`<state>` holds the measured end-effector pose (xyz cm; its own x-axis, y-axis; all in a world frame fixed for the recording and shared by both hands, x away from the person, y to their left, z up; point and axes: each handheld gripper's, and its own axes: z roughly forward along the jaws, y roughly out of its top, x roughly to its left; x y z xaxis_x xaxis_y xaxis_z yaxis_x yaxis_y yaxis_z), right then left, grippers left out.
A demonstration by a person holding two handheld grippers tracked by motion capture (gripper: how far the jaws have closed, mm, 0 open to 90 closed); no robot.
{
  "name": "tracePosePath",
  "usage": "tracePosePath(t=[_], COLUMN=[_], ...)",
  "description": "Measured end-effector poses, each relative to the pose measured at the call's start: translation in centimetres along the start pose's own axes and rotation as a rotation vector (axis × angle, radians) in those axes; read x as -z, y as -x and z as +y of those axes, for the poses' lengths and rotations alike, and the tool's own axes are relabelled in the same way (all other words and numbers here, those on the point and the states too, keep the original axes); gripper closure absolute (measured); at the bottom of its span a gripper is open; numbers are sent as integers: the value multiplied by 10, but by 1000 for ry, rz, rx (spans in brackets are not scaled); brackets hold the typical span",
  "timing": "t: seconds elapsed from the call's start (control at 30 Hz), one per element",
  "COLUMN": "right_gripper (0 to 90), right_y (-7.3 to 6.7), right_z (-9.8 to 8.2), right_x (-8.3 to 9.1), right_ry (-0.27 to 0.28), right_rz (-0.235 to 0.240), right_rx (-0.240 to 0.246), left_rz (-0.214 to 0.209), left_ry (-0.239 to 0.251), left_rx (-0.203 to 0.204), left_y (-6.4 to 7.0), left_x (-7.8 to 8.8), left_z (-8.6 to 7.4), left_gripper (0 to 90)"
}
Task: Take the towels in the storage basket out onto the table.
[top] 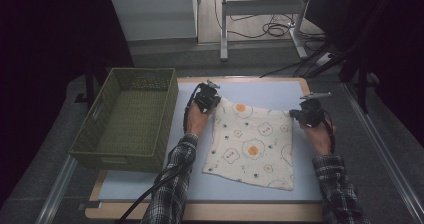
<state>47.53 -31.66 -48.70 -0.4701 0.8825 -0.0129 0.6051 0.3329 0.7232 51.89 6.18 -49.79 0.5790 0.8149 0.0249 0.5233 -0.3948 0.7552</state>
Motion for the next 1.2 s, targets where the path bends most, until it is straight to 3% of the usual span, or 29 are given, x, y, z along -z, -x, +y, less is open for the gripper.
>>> tracePosePath(t=[0.1, 0.27, 0.47, 0.7, 0.97, 1.2], right_gripper=[862, 861, 861, 861, 861, 861], right_y=[-5, -13, -18, -26, -44, -54], right_z=[14, 16, -4, -26, -62, -86], right_x=[11, 23, 34, 49, 71, 81], right_ry=[57, 65, 66, 78, 78, 70], right_rz=[-7, 3, 37, 70, 135, 153], right_rx=[12, 44, 59, 75, 91, 97], left_rz=[-13, -18, -41, -84, -131, -167], left_ry=[40, 64, 85, 96, 113, 117], left_rx=[25, 3, -12, -5, -15, -24], left_y=[-5, 3, 15, 32, 48, 59], left_x=[15, 34, 51, 67, 85, 96], left_z=[4, -6, -22, -53, -85, -107], left_gripper=[888, 885, 885, 886, 885, 885])
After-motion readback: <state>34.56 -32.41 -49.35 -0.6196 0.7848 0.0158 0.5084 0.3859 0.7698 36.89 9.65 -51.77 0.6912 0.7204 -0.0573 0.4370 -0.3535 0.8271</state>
